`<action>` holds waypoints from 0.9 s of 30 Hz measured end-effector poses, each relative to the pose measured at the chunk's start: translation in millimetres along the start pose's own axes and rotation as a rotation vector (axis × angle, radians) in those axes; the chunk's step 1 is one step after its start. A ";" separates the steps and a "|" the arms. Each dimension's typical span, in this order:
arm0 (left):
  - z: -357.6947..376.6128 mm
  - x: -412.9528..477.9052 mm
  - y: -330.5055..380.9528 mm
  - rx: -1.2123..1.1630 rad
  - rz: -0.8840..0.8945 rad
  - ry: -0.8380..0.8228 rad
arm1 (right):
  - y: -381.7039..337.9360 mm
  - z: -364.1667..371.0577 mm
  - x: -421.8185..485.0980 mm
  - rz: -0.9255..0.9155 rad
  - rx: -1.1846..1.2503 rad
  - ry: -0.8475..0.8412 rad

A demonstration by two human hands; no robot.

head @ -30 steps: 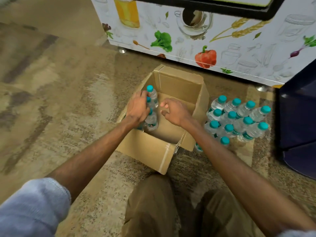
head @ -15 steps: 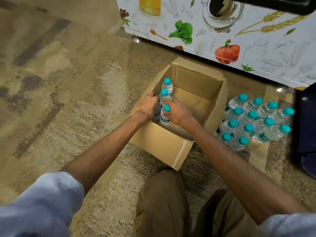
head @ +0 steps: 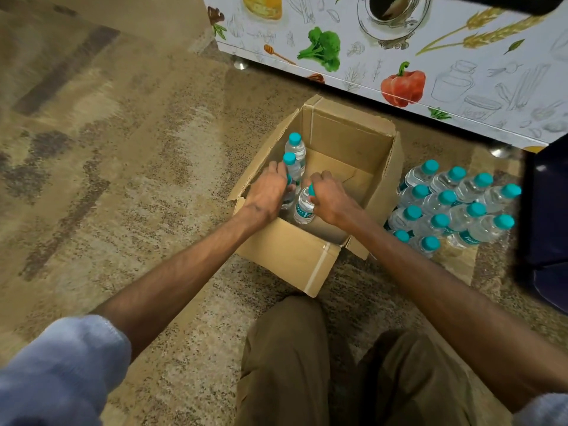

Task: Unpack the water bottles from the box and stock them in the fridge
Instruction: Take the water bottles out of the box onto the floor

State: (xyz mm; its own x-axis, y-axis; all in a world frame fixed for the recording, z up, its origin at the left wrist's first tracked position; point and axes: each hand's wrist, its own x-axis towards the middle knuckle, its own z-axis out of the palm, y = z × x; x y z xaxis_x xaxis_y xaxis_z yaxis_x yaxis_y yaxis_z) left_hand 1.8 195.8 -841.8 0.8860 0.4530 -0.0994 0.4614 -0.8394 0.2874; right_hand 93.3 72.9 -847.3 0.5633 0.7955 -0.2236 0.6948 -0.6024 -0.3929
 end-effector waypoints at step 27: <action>-42.1 -21.2 228.1 -0.503 0.509 0.177 | 181.4 -173.0 -223.3 0.111 0.210 0.496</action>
State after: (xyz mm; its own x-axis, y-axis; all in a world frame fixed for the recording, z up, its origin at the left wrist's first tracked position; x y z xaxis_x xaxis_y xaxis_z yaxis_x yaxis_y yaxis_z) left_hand 86.4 7.4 -734.0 0.9442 0.1212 0.3062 -0.1204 -0.7384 0.6635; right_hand 171.0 -225.4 -714.3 0.8064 0.5711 0.1533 0.5438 -0.6145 -0.5715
